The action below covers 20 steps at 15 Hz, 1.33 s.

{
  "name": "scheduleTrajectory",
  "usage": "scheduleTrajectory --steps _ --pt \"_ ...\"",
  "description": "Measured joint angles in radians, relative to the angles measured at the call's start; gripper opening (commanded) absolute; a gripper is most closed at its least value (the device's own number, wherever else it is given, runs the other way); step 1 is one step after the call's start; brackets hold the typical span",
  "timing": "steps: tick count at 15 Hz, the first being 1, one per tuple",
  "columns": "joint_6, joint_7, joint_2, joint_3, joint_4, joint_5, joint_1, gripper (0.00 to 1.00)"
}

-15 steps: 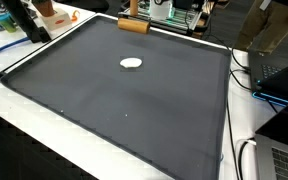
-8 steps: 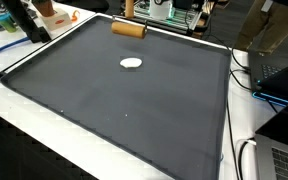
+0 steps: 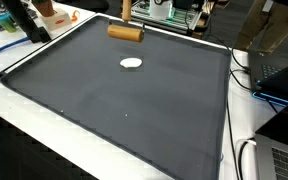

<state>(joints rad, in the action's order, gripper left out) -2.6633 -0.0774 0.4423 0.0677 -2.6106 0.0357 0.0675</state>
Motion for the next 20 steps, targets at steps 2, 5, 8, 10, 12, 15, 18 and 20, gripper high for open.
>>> scheduleTrajectory --steps 2,5,8,10,12,15,18,20 --pt "0.000 0.000 0.003 0.000 -0.012 0.000 0.001 0.23" --pt "0.001 0.001 0.006 0.001 -0.023 0.000 0.005 0.23" --pt "0.002 0.003 0.010 0.001 -0.031 0.000 0.008 0.23" --pt "0.003 0.004 0.012 0.001 -0.036 -0.001 0.010 0.23" --pt "0.006 0.005 0.012 0.002 -0.038 -0.002 0.012 0.23" --pt "0.014 0.007 0.012 0.005 -0.039 -0.003 0.012 0.48" --pt "0.014 0.007 0.012 0.005 -0.039 -0.003 0.013 0.48" --pt "0.014 0.007 0.012 0.005 -0.039 -0.003 0.013 0.48"
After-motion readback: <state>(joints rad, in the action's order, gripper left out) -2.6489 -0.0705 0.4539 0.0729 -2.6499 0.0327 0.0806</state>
